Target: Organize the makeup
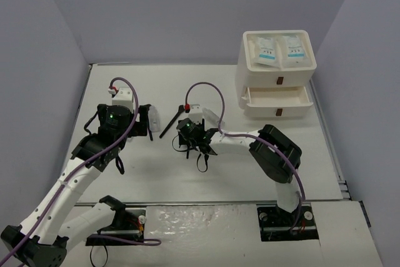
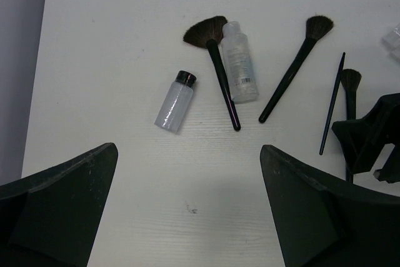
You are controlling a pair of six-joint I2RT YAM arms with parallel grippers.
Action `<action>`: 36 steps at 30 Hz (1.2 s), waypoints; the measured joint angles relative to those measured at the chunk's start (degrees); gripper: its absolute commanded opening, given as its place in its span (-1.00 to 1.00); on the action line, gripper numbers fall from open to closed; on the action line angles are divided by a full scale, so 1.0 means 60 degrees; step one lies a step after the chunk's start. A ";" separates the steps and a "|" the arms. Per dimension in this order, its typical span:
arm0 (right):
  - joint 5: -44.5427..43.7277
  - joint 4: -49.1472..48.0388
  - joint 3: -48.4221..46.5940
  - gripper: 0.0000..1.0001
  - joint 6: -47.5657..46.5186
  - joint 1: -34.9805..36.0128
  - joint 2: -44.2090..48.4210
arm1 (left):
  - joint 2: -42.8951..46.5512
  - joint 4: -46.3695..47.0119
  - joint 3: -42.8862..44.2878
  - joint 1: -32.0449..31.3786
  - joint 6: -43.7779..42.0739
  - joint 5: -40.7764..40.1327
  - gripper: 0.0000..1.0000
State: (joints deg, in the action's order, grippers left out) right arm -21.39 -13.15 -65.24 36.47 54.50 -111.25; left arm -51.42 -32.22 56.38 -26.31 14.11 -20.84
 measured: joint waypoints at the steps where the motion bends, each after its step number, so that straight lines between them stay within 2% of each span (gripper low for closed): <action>1: -0.0104 -0.0015 -0.0049 -0.12 -0.0005 0.0025 -0.0143 | 0.0000 -0.0008 0.0000 0.0007 0.0000 0.0000 0.94; 5: -0.0658 -0.0210 -0.0187 -0.27 -0.0026 0.0109 -0.0560 | 0.0000 -0.0022 0.0000 0.0023 0.0000 0.0000 0.94; 14: -0.1074 -0.0626 0.0168 -0.31 -0.0039 0.0132 -0.0491 | 0.0000 -0.0023 0.0000 0.0023 0.0000 0.0000 0.94; 15: -0.1077 -0.0634 0.0215 -0.37 -0.0069 0.0132 -0.0460 | 0.0000 -0.0023 0.0000 0.0023 0.0000 0.0000 0.94; 20: -0.1124 -0.0554 0.0252 -0.95 -0.0175 0.0132 -0.0431 | 0.0000 -0.0024 0.0000 0.0023 0.0000 0.0000 0.94; 21: -0.1140 -0.0538 0.0252 -1.00 -0.0174 0.0131 -0.0431 | 0.0000 -0.0027 0.0000 0.0023 0.0000 0.0000 0.94; 30: -0.1160 0.0029 0.0517 -1.00 -0.0322 0.0132 0.0057 | 0.0000 -0.0028 0.0000 0.0025 0.0000 -0.0002 0.94; 36: -0.1254 0.0600 0.1000 -1.00 -0.0269 0.0102 0.2648 | 0.0000 -0.0036 0.0000 0.0026 0.0000 -0.0004 0.94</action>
State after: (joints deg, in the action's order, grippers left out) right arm -28.91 -9.54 -59.24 34.85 55.11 -95.37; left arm -51.42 -32.44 56.38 -26.16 14.11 -20.86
